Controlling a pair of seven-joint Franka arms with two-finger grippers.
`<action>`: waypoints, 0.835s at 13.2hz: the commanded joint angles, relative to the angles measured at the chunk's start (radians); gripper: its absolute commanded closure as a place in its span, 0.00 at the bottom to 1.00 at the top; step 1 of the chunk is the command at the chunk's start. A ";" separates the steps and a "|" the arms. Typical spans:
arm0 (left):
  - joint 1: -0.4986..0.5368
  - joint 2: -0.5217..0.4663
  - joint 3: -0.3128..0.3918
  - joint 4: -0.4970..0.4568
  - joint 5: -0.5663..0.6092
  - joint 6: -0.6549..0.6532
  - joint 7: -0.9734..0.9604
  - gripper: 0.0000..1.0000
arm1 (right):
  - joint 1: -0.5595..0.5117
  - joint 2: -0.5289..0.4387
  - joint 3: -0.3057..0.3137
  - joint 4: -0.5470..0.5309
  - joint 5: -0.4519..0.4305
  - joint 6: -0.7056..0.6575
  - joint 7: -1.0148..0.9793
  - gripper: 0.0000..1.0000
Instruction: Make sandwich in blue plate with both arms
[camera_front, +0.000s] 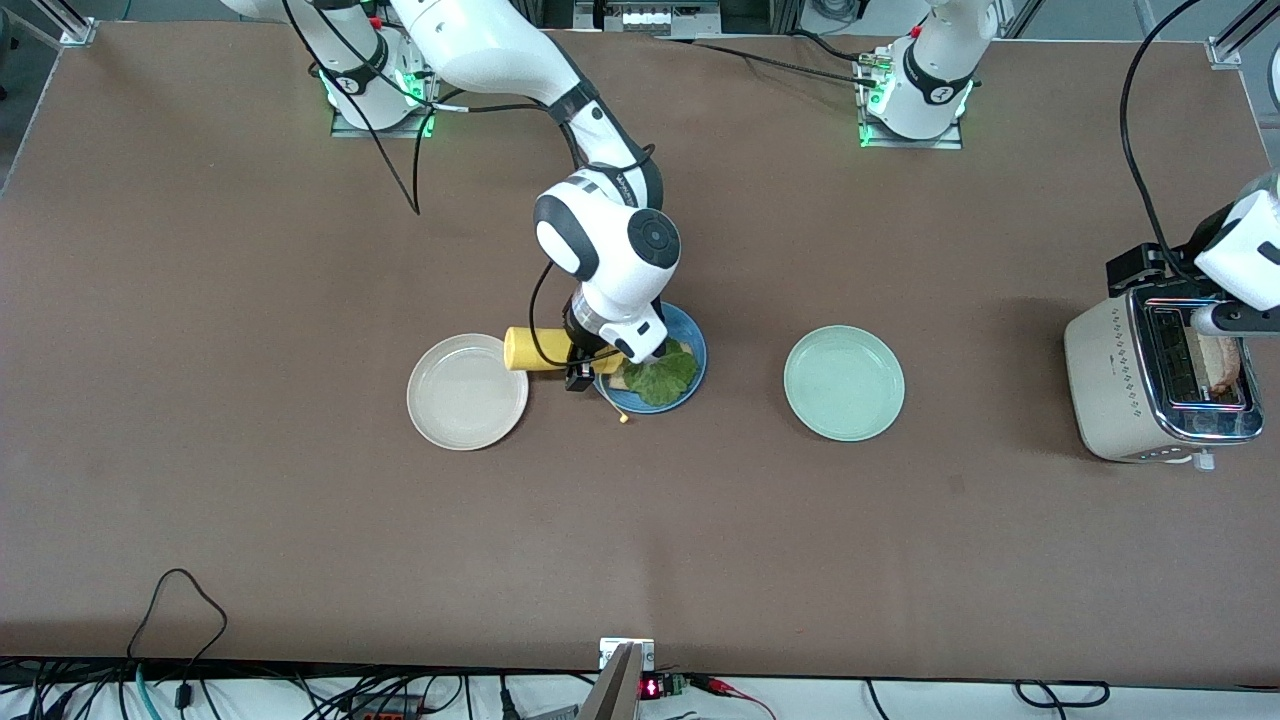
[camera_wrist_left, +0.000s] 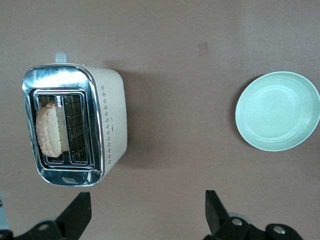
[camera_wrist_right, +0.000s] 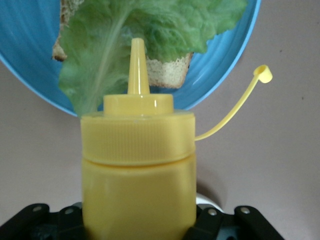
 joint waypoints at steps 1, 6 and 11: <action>0.020 0.014 -0.003 0.021 0.023 0.003 0.010 0.00 | 0.010 -0.022 -0.024 0.090 -0.010 -0.153 -0.002 1.00; 0.028 0.024 -0.004 0.027 0.021 0.007 0.026 0.00 | -0.052 -0.259 -0.021 0.012 -0.001 -0.258 -0.024 1.00; 0.193 0.173 -0.001 0.026 0.068 0.243 0.299 0.00 | -0.232 -0.482 -0.019 -0.230 0.121 -0.053 -0.307 1.00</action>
